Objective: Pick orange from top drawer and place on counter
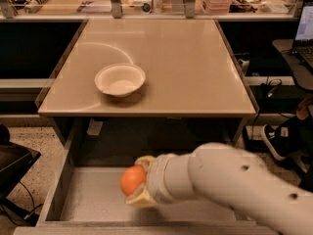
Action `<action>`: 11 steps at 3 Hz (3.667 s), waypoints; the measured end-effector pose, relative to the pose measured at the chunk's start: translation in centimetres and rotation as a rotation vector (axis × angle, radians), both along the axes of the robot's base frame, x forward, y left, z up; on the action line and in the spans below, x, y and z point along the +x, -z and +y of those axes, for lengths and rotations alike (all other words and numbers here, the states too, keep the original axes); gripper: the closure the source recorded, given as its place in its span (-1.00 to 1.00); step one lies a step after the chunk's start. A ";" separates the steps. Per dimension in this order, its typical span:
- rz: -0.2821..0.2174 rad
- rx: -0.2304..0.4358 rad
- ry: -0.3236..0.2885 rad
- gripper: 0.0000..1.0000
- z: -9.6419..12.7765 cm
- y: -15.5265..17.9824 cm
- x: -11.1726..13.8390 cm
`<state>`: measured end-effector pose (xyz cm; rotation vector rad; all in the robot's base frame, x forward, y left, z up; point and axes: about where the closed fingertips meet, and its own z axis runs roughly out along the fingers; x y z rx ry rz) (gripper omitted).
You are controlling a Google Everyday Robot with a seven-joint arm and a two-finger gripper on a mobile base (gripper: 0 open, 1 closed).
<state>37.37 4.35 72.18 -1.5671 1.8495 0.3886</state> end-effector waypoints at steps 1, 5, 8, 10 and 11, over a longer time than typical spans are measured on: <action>-0.097 -0.003 0.173 1.00 -4.2 -11.3 3.3; -0.167 0.097 0.263 1.00 -9.2 -20.3 12.9; -0.168 0.150 0.290 1.00 -11.7 -23.7 17.5; -0.243 0.187 0.354 1.00 -14.8 -27.3 25.3; -0.209 0.191 0.367 1.00 -14.1 -23.3 26.4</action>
Offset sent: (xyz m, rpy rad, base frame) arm 0.0291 -0.0373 0.0981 -0.0015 -0.0805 -0.1516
